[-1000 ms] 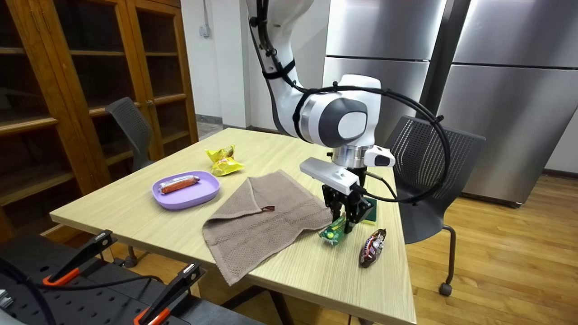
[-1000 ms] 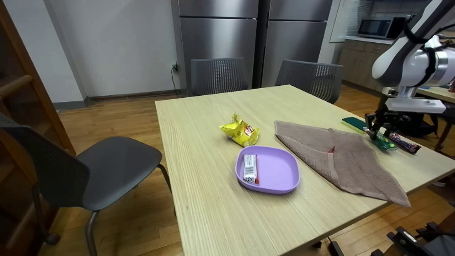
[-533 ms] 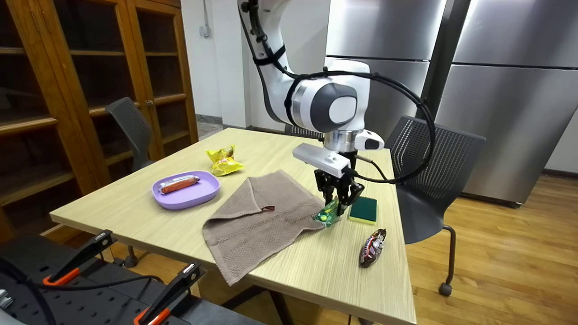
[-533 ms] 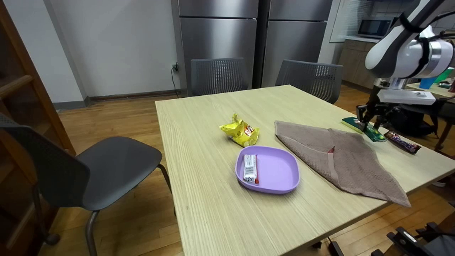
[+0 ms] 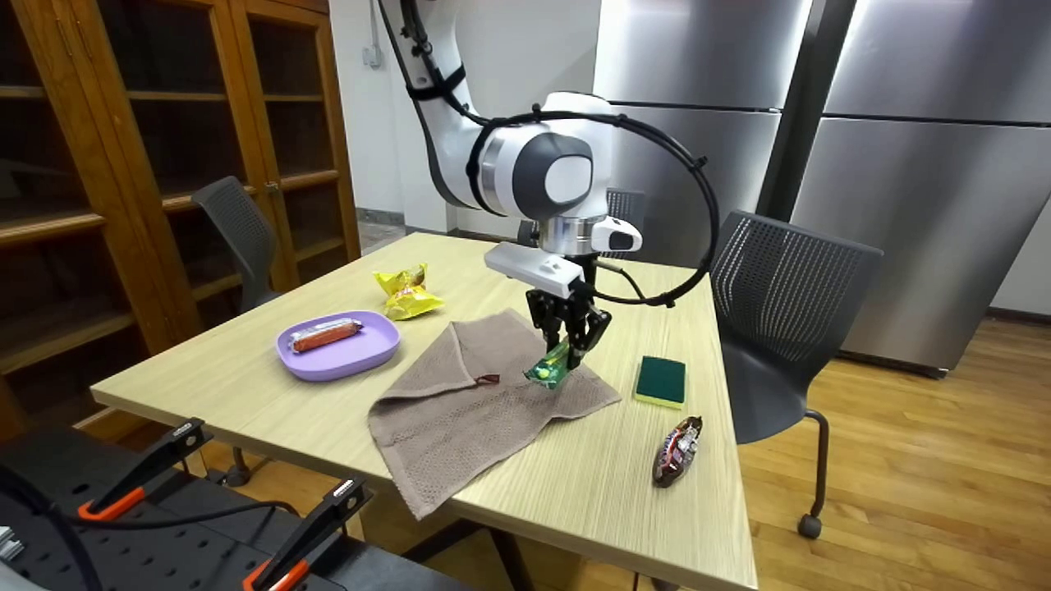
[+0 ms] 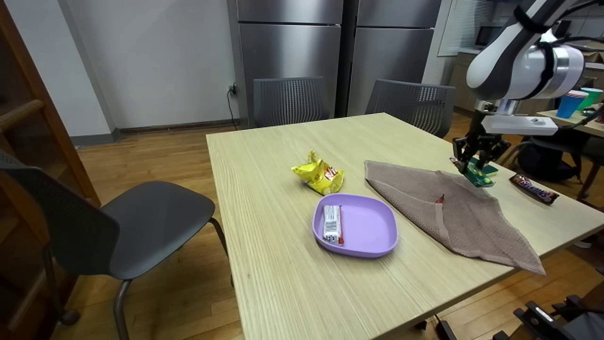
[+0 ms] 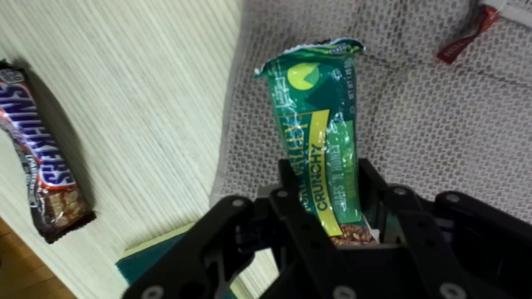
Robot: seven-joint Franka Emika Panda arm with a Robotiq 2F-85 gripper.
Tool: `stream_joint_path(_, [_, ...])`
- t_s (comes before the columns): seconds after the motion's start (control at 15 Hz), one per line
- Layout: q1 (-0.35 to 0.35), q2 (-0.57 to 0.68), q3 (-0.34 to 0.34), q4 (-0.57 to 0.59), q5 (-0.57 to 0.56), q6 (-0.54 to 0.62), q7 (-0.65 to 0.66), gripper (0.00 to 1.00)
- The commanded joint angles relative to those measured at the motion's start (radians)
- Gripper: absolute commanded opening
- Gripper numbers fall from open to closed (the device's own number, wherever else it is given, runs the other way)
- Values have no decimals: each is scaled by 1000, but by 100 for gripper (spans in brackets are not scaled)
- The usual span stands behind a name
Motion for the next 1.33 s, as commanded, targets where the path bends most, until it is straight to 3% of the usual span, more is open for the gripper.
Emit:
stream_joint_path(0.0, [70,-85,-5,-103,6,34,60,14])
stream_joint_path(0.6, [280,-165,-25,-230,-12,84,271,14])
stream_joint_path(1.27, [489,-176,-38,-256,-38,78,481,14])
